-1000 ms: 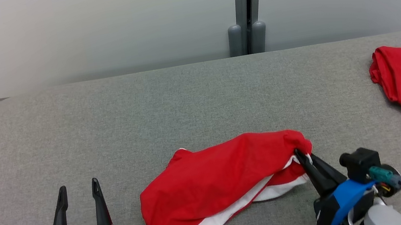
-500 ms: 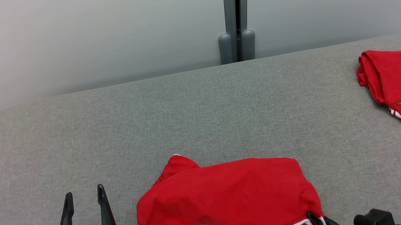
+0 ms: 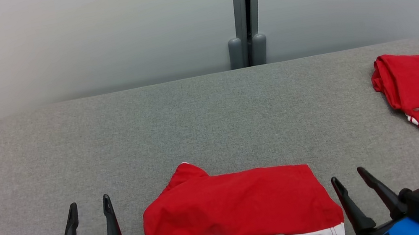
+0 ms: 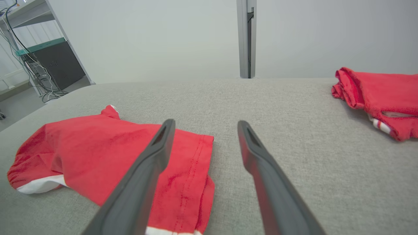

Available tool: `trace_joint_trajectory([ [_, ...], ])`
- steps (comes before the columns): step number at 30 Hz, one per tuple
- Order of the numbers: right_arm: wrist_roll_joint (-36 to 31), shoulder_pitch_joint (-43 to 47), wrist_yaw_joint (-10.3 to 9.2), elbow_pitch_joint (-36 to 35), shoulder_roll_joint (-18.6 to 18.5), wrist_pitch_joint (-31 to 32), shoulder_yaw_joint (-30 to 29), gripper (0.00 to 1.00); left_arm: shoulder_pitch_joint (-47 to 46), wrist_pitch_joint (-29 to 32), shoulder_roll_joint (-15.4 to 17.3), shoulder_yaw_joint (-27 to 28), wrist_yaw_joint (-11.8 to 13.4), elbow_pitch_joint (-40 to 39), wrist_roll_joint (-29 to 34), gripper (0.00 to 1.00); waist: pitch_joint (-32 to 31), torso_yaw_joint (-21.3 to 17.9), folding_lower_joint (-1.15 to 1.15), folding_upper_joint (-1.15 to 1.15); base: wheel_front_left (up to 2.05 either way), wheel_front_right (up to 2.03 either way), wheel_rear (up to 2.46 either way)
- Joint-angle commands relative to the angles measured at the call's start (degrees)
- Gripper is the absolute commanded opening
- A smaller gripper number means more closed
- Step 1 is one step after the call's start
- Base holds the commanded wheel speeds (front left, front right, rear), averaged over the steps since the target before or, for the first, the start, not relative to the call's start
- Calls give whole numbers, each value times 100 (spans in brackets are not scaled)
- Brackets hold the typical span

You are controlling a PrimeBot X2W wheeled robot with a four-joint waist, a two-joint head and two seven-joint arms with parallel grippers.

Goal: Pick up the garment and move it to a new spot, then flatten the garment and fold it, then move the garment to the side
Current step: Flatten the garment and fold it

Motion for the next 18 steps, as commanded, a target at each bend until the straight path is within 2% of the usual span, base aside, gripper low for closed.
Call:
trace_joint_trajectory([
  [1, -47, -25, 0, -81, 32, -3, -77, 100, 45, -16, -4, 14, -9, -11, 24, 100, -5, 3, 1, 0, 0, 0, 0],
  [12, -588, -29, 0, -890, 341, -2, -962, 100, 93, -16, -4, 82, -27, -64, 128, 100, -66, 65, 1, 0, 0, 0, 0],
  [18, -827, 141, 0, -1035, 460, -2, -1081, 100, 98, -16, -4, 114, -51, -89, 156, 100, -70, 105, 1, 0, 0, 0, 0],
])
